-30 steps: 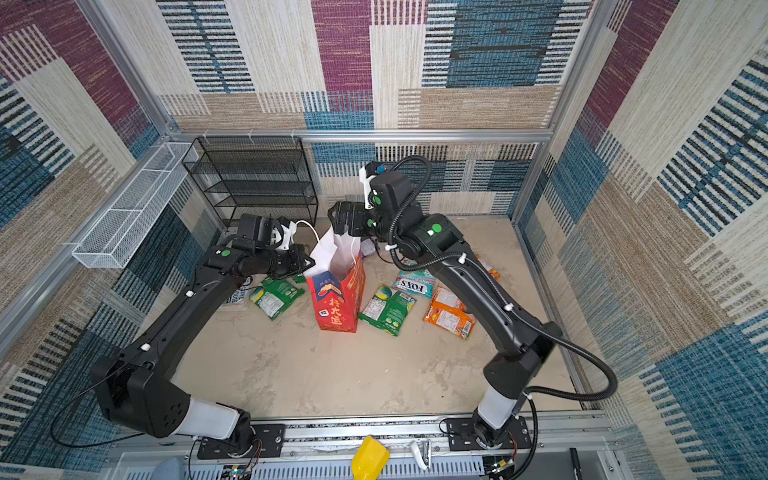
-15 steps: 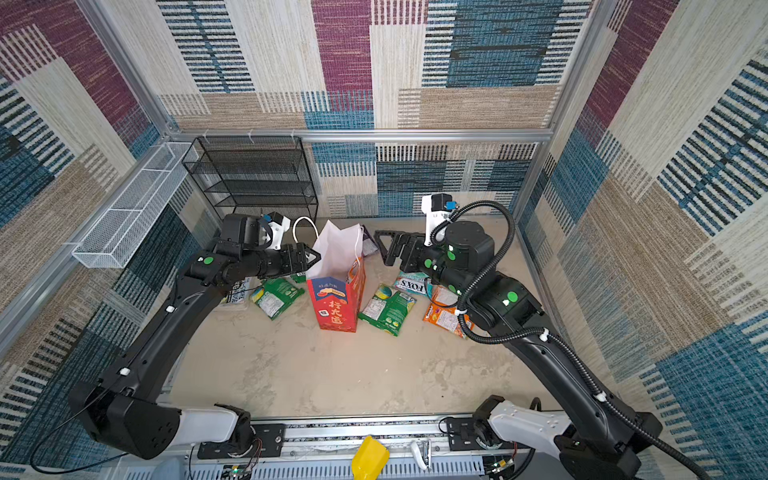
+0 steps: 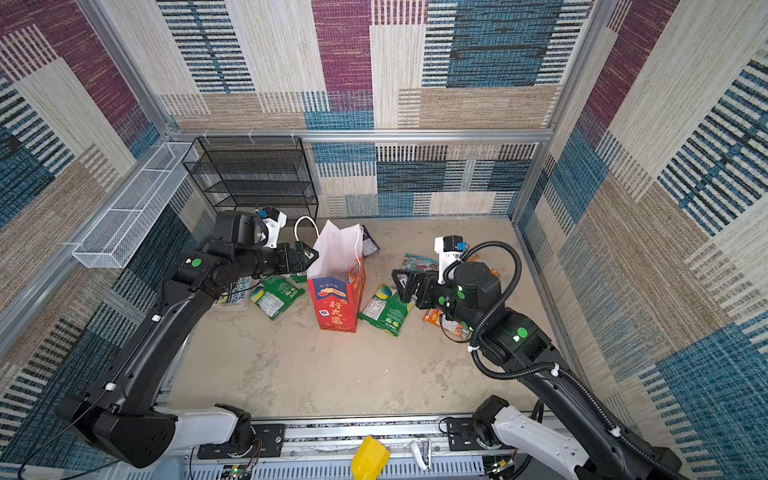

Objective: Place the snacks into the paper bag
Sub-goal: 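Withdraw the right gripper from the bag toward the orange snack bags, then lower the right gripper onto the orange fruit-candy bag and grasp its edge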

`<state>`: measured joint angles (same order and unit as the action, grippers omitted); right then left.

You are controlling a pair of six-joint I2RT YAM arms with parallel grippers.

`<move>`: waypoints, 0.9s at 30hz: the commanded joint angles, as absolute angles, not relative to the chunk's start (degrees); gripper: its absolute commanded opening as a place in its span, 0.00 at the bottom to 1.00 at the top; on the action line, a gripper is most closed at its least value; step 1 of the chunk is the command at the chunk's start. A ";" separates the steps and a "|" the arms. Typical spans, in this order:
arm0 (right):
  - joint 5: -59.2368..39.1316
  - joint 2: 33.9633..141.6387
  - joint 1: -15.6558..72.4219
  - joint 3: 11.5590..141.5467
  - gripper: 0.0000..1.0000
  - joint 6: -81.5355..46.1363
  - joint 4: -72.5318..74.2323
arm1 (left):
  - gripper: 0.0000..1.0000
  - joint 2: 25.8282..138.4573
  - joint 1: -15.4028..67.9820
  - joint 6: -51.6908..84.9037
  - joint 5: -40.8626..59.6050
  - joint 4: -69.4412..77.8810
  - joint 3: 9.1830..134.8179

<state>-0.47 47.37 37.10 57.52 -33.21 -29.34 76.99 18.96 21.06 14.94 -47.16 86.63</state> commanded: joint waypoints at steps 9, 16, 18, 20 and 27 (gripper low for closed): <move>4.49 39.30 37.09 42.99 0.99 -38.17 -27.51 | 0.90 83.69 25.98 17.70 3.79 -58.83 92.51; 4.12 35.94 37.12 36.72 1.00 -41.34 -23.67 | 0.74 89.78 26.72 19.13 -0.65 -62.57 100.85; 3.24 35.67 37.09 35.58 1.00 -42.17 -22.50 | 0.73 90.60 26.81 19.32 -1.55 -62.58 102.91; 1.85 35.68 37.09 33.98 0.99 -42.75 -20.97 | 0.72 92.08 26.76 19.16 -3.15 -62.89 105.18; 3.79 35.55 37.14 33.82 0.99 -43.29 -20.70 | 0.63 97.27 26.81 21.15 -5.21 -63.65 108.98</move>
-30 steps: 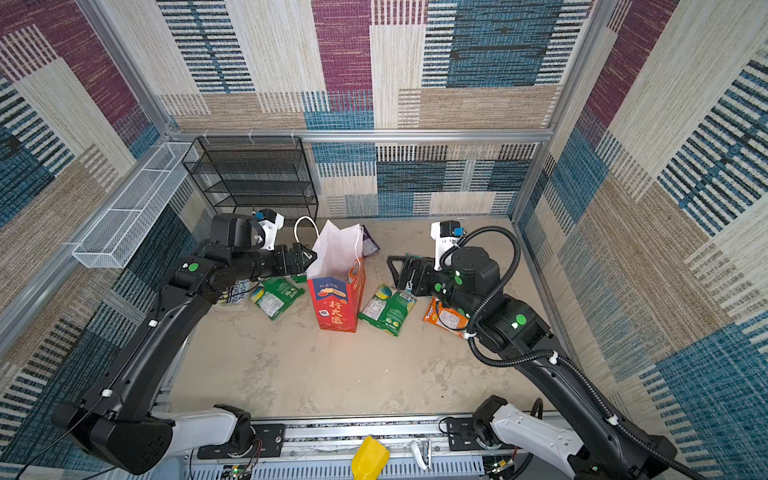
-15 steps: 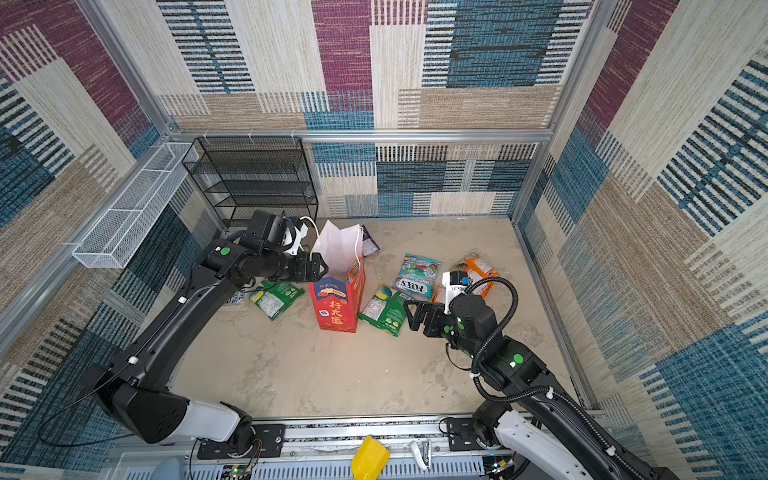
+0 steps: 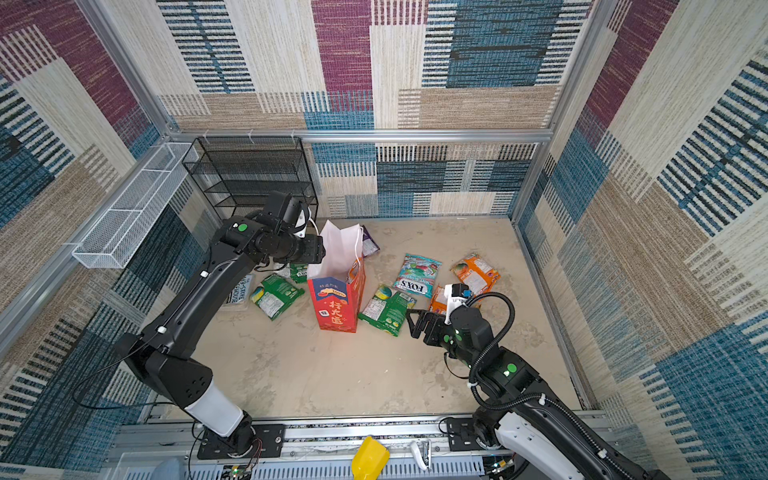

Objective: Place the snacks into the paper bag
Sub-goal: 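Lower the right gripper onto the orange fruit-candy bag and grasp its edge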

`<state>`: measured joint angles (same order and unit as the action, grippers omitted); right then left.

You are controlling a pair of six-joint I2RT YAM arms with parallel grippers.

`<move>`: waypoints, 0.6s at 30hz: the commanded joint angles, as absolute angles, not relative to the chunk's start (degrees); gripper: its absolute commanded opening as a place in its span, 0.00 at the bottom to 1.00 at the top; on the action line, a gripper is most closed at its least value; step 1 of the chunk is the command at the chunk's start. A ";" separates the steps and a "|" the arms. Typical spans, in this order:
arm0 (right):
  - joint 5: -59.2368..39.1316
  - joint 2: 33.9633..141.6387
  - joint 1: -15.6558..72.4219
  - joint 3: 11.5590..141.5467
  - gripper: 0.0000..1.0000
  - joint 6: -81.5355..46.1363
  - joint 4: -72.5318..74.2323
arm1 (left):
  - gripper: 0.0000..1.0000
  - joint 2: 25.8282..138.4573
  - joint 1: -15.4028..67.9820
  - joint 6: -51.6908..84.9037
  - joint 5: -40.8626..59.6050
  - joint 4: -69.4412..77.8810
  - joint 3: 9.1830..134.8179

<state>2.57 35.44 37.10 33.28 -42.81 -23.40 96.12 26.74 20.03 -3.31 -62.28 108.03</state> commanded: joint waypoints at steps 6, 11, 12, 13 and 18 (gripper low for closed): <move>4.97 38.58 37.09 33.28 1.00 -42.54 -20.80 | 0.32 99.14 26.81 22.63 -4.90 -63.56 108.81; 2.28 38.08 37.09 27.03 0.97 -44.59 -12.19 | 0.00 99.75 26.81 24.97 -5.53 -63.54 108.57; 3.16 38.22 37.12 26.73 0.97 -45.36 -12.57 | 0.00 99.75 26.80 25.65 -5.98 -63.60 108.17; 4.84 38.38 37.06 26.78 0.98 -46.34 -13.90 | 0.00 99.74 26.81 26.42 -6.19 -63.57 107.73; 15.95 39.34 36.14 29.55 1.00 -50.32 -24.32 | 0.00 98.06 26.81 28.85 -5.03 -62.82 105.74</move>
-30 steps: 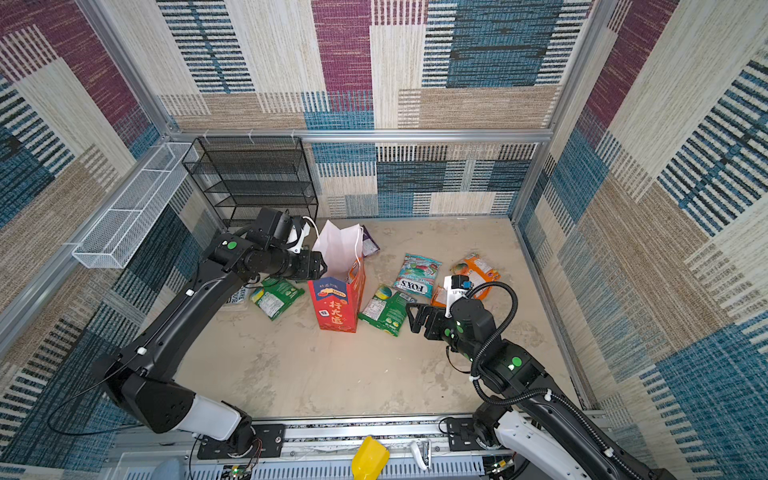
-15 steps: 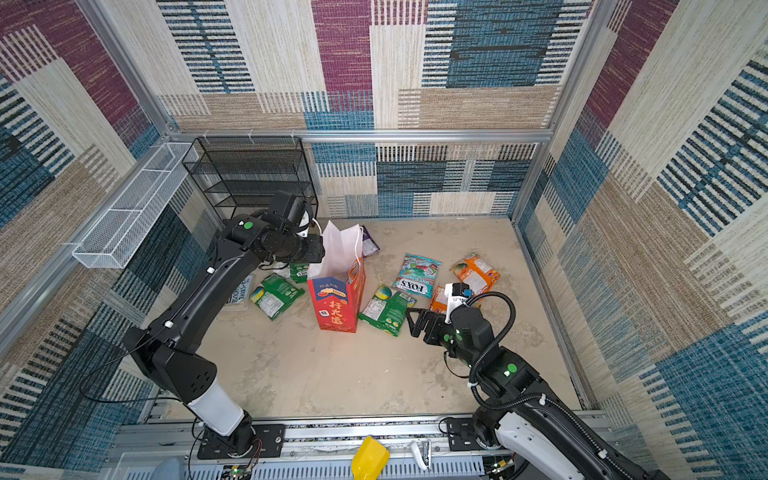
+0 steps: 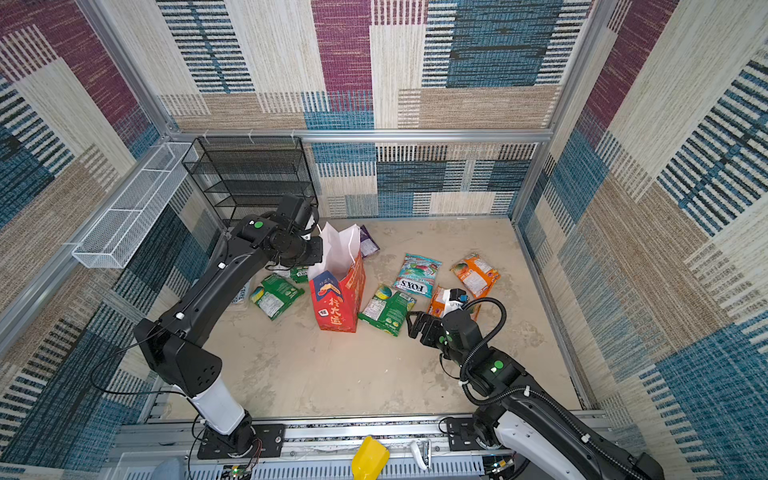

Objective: Place the snacks into the paper bag
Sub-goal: 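Lower the right gripper onto the orange fruit-candy bag and grasp its edge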

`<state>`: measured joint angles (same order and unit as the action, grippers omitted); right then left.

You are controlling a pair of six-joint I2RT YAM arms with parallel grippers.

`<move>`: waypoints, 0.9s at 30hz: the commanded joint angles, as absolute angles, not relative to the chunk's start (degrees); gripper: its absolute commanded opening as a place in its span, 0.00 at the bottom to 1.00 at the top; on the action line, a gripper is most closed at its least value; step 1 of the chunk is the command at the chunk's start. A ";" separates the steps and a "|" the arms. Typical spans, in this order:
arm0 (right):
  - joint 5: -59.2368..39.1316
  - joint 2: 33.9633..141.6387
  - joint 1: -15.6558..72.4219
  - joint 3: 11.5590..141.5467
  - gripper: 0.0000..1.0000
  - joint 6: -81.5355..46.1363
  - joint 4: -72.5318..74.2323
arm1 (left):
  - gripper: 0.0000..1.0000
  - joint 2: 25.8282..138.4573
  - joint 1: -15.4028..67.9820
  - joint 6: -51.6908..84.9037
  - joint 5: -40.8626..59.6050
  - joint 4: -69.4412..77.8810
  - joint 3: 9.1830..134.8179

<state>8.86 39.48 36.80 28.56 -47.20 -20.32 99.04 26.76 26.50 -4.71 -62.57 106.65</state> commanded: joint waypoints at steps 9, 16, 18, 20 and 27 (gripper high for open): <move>5.45 42.58 18.01 28.11 1.00 -46.30 -20.39 | 0.00 90.73 26.08 27.01 -6.83 -57.24 96.32; 3.44 49.23 6.10 26.96 1.00 -44.35 -17.23 | 0.00 90.74 24.79 27.94 -5.72 -56.51 94.48; 1.99 49.88 2.07 25.80 1.00 -43.08 -15.43 | 0.00 90.67 24.71 27.94 -5.19 -56.51 94.44; -0.61 50.86 -2.17 24.03 1.00 -41.35 -12.21 | 0.00 90.45 24.51 27.94 -4.41 -56.27 94.40; -11.22 58.25 -9.25 21.49 0.99 -35.80 -2.12 | 0.00 90.47 23.80 27.98 -2.36 -55.54 93.86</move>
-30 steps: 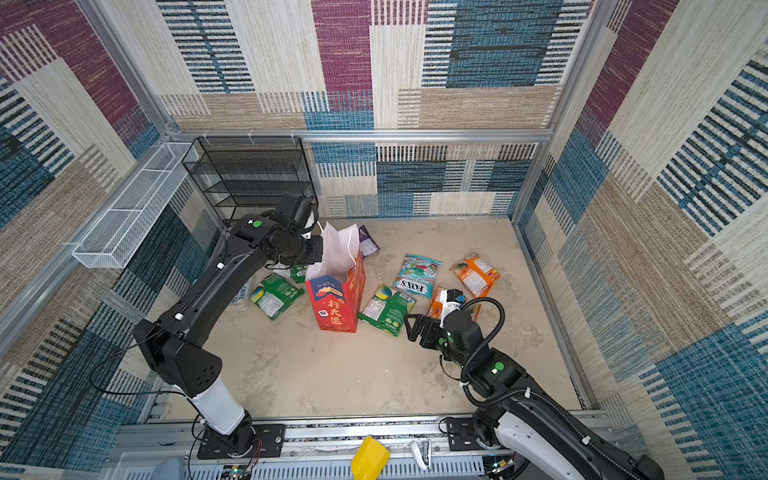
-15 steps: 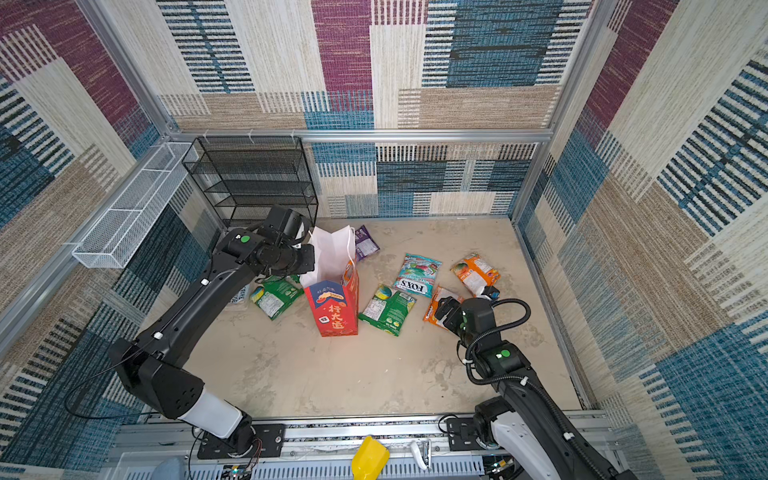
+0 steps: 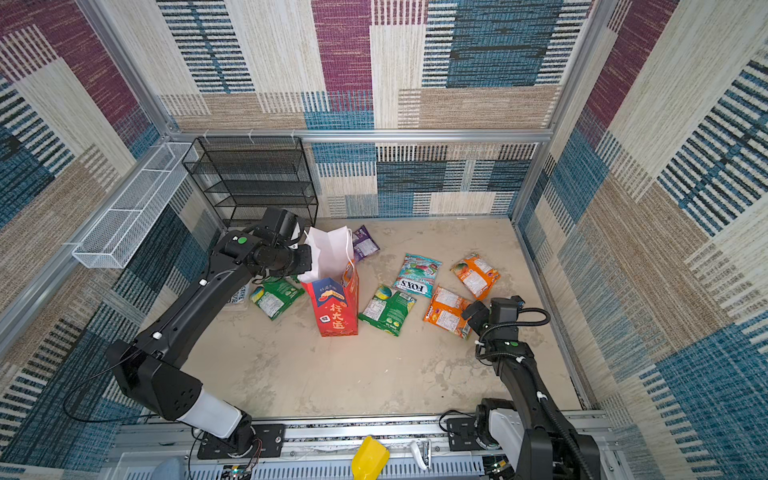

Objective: Place the snacks into the paper bag
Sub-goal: 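Lower the right gripper onto the orange fruit-candy bag and grasp its edge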

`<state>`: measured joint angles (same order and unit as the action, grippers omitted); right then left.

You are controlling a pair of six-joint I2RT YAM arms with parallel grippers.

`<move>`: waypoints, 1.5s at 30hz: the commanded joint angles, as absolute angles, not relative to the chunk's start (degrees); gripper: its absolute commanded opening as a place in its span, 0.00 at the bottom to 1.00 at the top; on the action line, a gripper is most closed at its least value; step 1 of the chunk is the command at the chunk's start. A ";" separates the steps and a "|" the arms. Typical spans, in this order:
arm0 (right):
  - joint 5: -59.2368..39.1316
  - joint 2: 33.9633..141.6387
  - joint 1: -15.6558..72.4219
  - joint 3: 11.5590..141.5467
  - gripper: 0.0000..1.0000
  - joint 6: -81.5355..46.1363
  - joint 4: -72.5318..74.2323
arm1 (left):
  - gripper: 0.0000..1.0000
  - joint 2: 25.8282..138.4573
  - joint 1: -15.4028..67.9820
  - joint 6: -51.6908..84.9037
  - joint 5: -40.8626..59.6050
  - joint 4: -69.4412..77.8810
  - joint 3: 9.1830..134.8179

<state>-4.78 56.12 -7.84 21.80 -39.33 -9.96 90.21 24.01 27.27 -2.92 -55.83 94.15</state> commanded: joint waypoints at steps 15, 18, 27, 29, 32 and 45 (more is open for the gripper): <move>-30.42 76.93 -13.09 25.94 0.96 -27.04 4.87 | 0.00 90.19 23.29 28.20 -0.18 -54.75 93.42; -34.24 75.51 -13.08 23.54 0.94 -28.36 7.51 | 0.00 90.59 22.87 28.27 1.05 -54.76 93.52; -39.29 78.10 -12.92 20.82 0.78 -27.86 9.41 | 0.00 89.80 22.43 28.41 1.59 -54.05 92.87; -39.24 79.69 -12.92 21.07 0.70 -28.03 9.50 | 0.00 90.04 22.44 28.48 1.77 -53.84 92.86; -39.45 81.54 -12.75 21.43 0.61 -28.63 9.55 | 0.00 90.52 22.38 28.50 2.53 -53.81 92.86; -40.10 83.89 -12.30 22.11 0.12 -28.46 10.01 | 0.00 90.08 21.75 28.83 4.39 -53.39 92.64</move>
